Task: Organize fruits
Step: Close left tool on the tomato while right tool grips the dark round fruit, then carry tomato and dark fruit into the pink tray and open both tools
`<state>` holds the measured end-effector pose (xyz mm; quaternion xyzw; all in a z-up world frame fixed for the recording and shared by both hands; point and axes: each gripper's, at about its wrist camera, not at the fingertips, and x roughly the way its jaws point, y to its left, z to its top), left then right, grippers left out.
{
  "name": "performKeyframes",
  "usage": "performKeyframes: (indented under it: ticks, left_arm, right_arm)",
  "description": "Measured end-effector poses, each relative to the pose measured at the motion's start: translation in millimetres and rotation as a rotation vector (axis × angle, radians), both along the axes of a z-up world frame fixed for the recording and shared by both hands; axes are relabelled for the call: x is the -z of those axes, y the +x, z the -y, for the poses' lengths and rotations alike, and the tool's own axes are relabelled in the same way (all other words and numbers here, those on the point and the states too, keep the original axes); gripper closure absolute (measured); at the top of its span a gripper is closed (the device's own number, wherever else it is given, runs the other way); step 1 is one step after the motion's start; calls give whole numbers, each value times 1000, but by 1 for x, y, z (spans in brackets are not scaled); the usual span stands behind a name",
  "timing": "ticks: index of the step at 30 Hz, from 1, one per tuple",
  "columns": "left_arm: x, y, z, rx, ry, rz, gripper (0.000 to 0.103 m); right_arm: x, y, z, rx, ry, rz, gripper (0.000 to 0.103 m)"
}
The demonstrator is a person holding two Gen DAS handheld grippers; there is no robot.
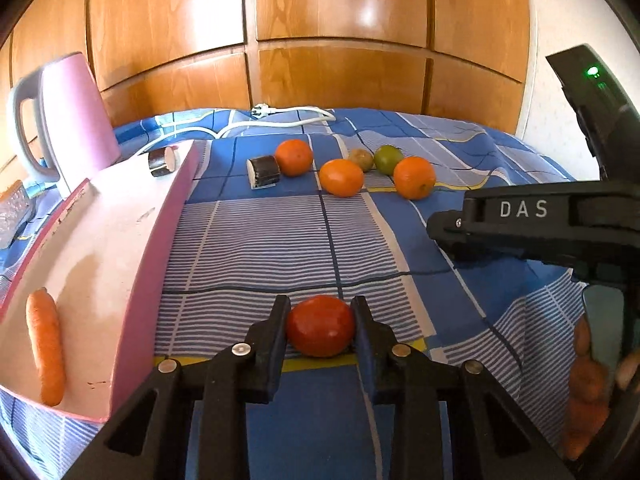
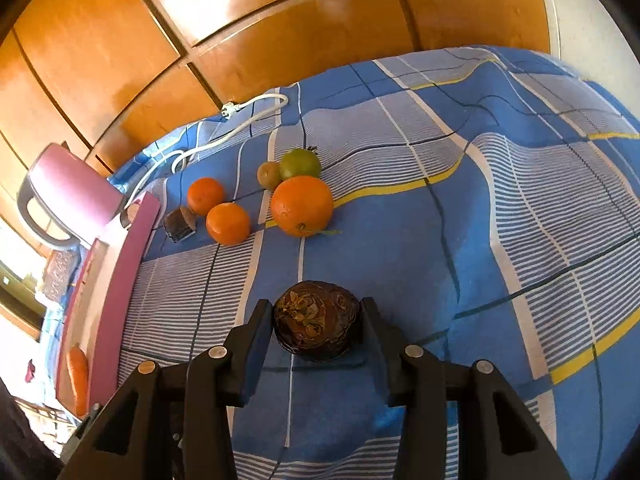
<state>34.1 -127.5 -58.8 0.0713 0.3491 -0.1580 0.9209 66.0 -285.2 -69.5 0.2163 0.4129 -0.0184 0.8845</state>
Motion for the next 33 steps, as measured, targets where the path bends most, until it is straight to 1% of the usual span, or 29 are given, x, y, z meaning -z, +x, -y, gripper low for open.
performKeyframes:
  ticks: [3,9,12,15,18,24,29,33]
  left_arm:
    - [-1,-3,0,2,14,9,73]
    - [-5,-10,-3,0,5,2,74]
    - [-14,-17,-7,-1,-15,27,74]
    - [-25,-27,-12,-6,-24,71,73]
    - [-32,-33,-19,-18,-38,90,73]
    - [-44,-37,-38,-81,-83,111,73]
    - [-52,-41,-56,-138,-121,133,73]
    - [-58,-39,-75,-210,-164,140,73]
  right_arm:
    - [-1,0,-1,-1,-14,0,58]
    - [-2,0,0,1,-13,4,58]
    - [-2,-1,-1,2,-12,5,58]
    - [-4,-4,-2,-9,-6,7,59]
    - [-5,-5,-6,-26,-12,8,59]
    - [-8,-6,-20,-74,-38,15,59]
    - [-19,-16,-33,-120,-57,88,59]
    - [-27,-22,-44,-157,-78,137,59]
